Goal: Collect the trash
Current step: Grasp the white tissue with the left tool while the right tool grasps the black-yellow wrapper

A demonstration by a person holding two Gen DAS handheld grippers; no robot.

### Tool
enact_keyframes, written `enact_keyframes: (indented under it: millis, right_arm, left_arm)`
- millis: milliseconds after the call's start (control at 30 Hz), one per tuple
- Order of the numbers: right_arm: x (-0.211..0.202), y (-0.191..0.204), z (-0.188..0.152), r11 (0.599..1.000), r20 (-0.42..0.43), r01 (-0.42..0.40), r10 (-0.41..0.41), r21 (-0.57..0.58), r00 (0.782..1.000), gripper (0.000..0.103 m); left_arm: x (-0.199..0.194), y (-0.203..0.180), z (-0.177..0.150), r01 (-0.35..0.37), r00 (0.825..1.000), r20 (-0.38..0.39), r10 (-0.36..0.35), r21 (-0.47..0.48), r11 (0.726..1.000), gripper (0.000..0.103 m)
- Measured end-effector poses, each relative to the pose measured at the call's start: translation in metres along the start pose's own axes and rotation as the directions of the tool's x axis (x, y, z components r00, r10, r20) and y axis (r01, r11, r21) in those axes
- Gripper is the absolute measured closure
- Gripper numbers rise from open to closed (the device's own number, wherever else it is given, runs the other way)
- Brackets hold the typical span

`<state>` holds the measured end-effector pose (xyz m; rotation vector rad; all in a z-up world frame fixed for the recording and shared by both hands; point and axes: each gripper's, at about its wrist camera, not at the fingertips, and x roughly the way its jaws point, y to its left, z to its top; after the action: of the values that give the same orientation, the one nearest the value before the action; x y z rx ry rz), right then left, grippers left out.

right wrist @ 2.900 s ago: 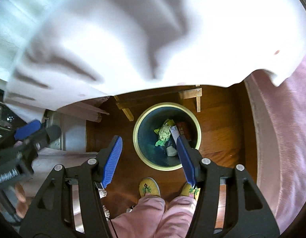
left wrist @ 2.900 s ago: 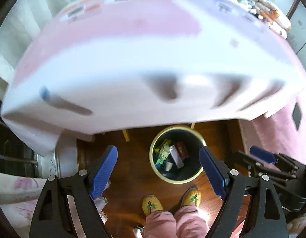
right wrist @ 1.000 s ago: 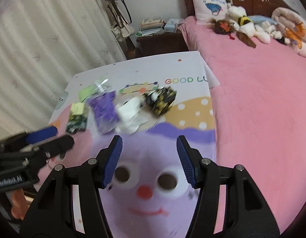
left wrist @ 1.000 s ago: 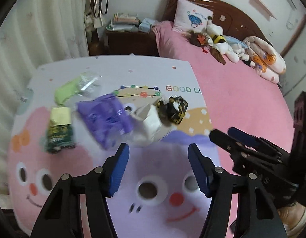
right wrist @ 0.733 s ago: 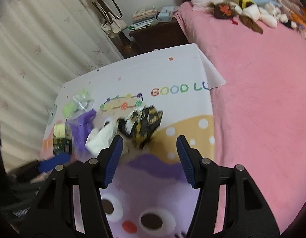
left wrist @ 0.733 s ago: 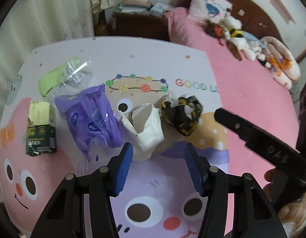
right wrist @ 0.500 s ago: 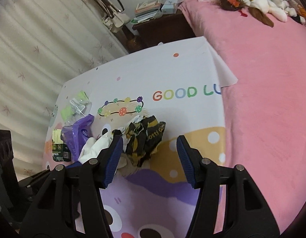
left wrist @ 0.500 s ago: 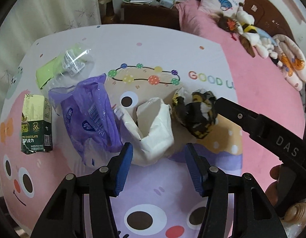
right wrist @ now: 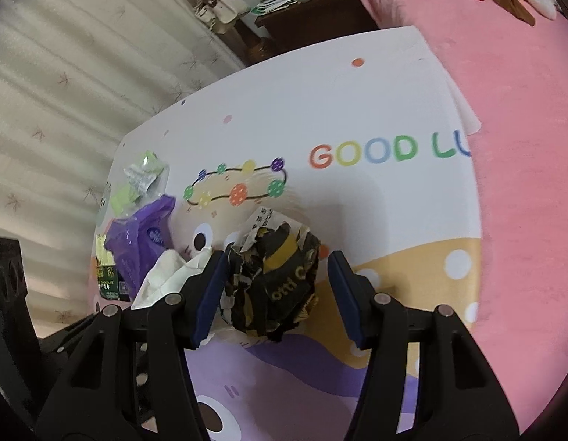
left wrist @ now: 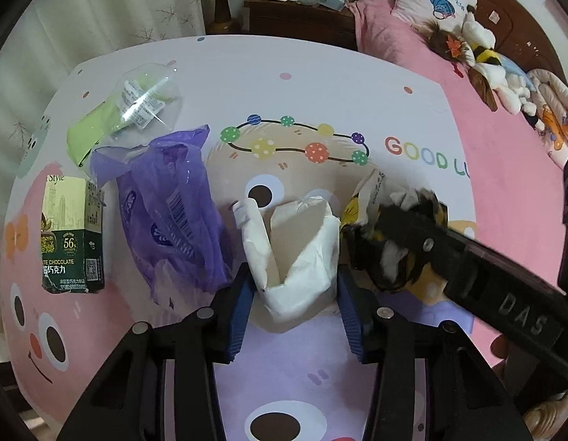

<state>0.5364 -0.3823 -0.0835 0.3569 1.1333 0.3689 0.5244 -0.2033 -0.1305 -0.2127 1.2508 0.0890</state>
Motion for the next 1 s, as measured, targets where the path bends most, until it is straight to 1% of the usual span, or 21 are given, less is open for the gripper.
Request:
enact_keyframes:
  millis: [67, 167, 267, 300, 467, 733, 867, 1000]
  right_arm:
    - [0.003, 0.002, -0.005, 1.0, -0.021, -0.016, 0.016, -0.002, 1.0, 0.048]
    - [0.004, 0.004, -0.016, 0.999, -0.031, -0.041, 0.041, -0.004, 0.999, 0.049]
    - [0.002, 0.007, -0.026, 0.998, -0.036, -0.054, 0.053, -0.012, 0.998, 0.054]
    - [0.001, 0.009, -0.03, 0.998, -0.035, -0.056, 0.055, -0.016, 0.998, 0.058]
    - [-0.01, 0.019, -0.051, 0.999, -0.018, -0.025, 0.024, -0.046, 1.0, 0.062]
    - [-0.047, 0.028, -0.09, 1.0, 0.033, -0.021, 0.022, -0.017, 0.999, 0.063]
    - [-0.065, 0.043, -0.119, 1.0, 0.055, -0.019, 0.019, 0.002, 0.998, 0.063]
    - [-0.079, 0.062, -0.15, 1.0, 0.069, -0.004, 0.004, 0.005, 0.998, 0.063]
  left_arm:
    - [-0.003, 0.002, -0.003, -0.004, 1.0, 0.006, 0.004, 0.008, 1.0, 0.065]
    - [-0.01, 0.004, -0.01, -0.006, 1.0, 0.017, 0.006, 0.016, 1.0, 0.067]
    - [-0.017, 0.007, -0.021, 0.015, 1.0, 0.012, -0.016, 0.026, 1.0, 0.068]
    - [-0.019, 0.008, -0.025, 0.022, 1.0, 0.01, -0.022, 0.031, 0.999, 0.068]
    - [-0.036, 0.01, -0.05, 0.049, 0.999, 0.019, -0.05, 0.056, 0.997, 0.068]
    - [-0.088, 0.02, -0.102, 0.095, 0.993, 0.048, -0.104, 0.161, 0.982, 0.068]
    - [-0.115, 0.04, -0.133, 0.124, 0.989, 0.049, -0.137, 0.212, 0.969, 0.068]
    - [-0.13, 0.068, -0.166, 0.139, 0.988, 0.028, -0.151, 0.254, 0.957, 0.068]
